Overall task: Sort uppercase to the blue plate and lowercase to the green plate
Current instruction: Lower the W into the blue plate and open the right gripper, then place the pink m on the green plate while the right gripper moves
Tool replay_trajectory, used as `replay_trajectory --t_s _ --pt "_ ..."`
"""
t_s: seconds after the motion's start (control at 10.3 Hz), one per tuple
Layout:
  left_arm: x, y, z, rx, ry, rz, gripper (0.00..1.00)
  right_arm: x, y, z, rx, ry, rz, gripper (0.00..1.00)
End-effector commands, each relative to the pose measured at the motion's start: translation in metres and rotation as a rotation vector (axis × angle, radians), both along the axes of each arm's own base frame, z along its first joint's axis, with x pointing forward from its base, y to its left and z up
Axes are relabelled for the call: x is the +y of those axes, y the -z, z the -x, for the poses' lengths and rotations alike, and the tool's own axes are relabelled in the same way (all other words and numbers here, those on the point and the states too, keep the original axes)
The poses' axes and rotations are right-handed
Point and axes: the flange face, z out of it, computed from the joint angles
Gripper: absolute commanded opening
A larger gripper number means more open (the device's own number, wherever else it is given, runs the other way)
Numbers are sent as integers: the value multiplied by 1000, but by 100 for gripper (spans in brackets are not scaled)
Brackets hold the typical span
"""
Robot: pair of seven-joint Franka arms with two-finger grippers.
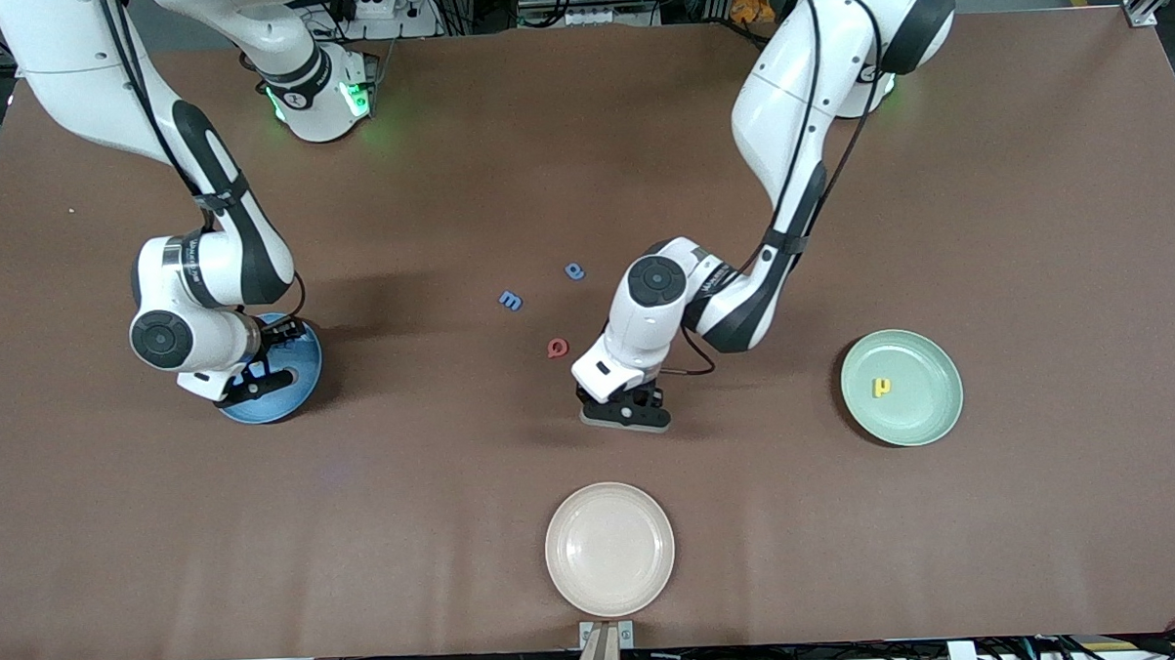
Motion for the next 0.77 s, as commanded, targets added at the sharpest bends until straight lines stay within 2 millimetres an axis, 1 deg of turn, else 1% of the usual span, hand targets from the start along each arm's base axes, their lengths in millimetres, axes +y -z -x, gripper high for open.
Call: replay_trajectory --t_s 0.0,0.1,0.19,0.29,0.39,0.48,0.58,0.68 --pt "18 -35 -6 38 8 -47 0 0 -30 -10 28 28 -15 70" --pt "32 -46 -11 75 0 -82 0 9 -43 -15 56 64 -26 70" --pt "51 -53 -15 121 27 -128 0 21 -52 -15 70 99 -15 69" --pt "74 -65 -21 147 112 -170 0 44 -63 -15 50 145 12 69" --pt "103 -70 -25 185 157 -206 0 71 -67 -12 42 182 41 69" --pt "132 -73 -20 222 219 -241 0 105 -68 -7 29 228 57 69" --pt "167 -72 -19 248 277 -263 0 137 -68 -1 32 307 39 70" --pt "201 -72 -20 265 319 -279 0 164 -69 4 32 365 18 70"
